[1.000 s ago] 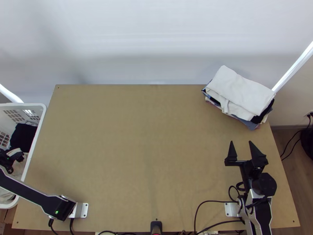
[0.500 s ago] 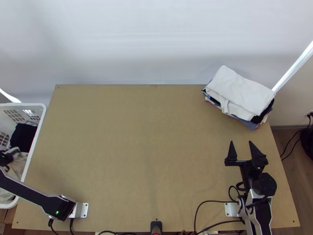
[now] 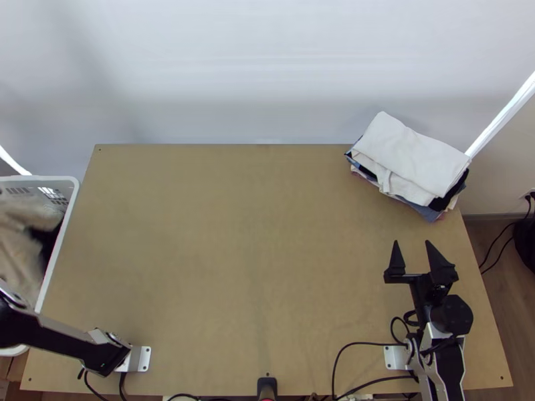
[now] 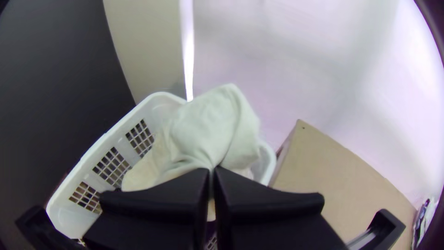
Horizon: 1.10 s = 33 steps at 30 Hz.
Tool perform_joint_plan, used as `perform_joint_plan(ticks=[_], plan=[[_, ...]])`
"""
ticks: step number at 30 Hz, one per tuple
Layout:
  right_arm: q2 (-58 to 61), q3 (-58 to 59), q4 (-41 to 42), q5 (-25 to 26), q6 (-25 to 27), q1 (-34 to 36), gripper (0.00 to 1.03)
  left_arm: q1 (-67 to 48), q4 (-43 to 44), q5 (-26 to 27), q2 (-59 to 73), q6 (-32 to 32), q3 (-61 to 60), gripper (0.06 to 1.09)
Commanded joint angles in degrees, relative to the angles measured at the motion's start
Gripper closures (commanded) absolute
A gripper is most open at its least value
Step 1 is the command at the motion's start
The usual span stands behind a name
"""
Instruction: Fold the t-shirt
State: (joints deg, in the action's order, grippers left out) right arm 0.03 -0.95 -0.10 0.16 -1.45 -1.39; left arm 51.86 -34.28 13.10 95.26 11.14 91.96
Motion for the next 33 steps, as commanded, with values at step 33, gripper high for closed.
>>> perform_joint_plan(ticks=[33], plan=[[-0.1, 0.4, -0.7, 0.3, 0.3, 0.2, 0.04, -106.2, -3.3, -33.9, -20.5, -21.7, -19.3, 1.05]])
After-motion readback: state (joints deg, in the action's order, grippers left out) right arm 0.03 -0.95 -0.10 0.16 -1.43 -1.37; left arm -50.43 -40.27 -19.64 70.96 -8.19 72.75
